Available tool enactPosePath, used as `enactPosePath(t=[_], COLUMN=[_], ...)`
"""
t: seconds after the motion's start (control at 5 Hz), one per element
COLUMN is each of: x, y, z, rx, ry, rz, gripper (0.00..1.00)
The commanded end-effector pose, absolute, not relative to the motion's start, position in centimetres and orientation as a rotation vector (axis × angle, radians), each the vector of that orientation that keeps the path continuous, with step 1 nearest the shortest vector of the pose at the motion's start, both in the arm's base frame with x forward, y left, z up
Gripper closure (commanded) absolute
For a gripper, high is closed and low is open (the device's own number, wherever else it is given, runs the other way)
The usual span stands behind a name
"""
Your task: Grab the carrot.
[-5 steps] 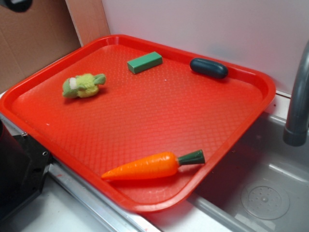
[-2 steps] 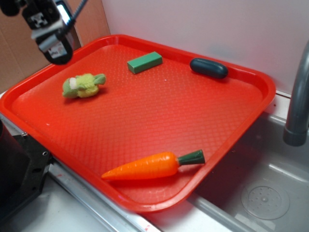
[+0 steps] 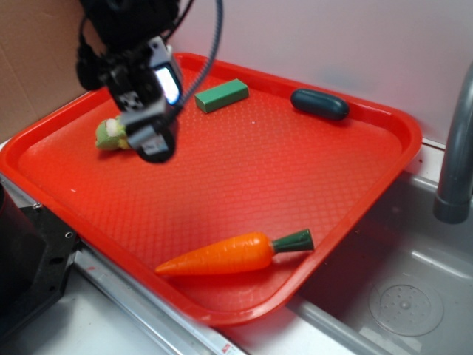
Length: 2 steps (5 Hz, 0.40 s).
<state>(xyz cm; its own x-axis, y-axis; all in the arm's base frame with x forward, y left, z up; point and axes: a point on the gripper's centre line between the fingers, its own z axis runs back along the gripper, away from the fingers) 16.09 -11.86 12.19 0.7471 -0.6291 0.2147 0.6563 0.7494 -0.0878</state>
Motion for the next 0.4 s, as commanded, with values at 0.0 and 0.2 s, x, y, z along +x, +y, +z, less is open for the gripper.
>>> enactPosePath(t=[0.0,0.2], x=[15.2,15.3], y=[-15.6,-16.0], z=[8.6,6.7], rx=[-0.122,-0.106], ry=[-0.12,-0.072], rz=[-0.798,-0.796], gripper=[0.0,0.0])
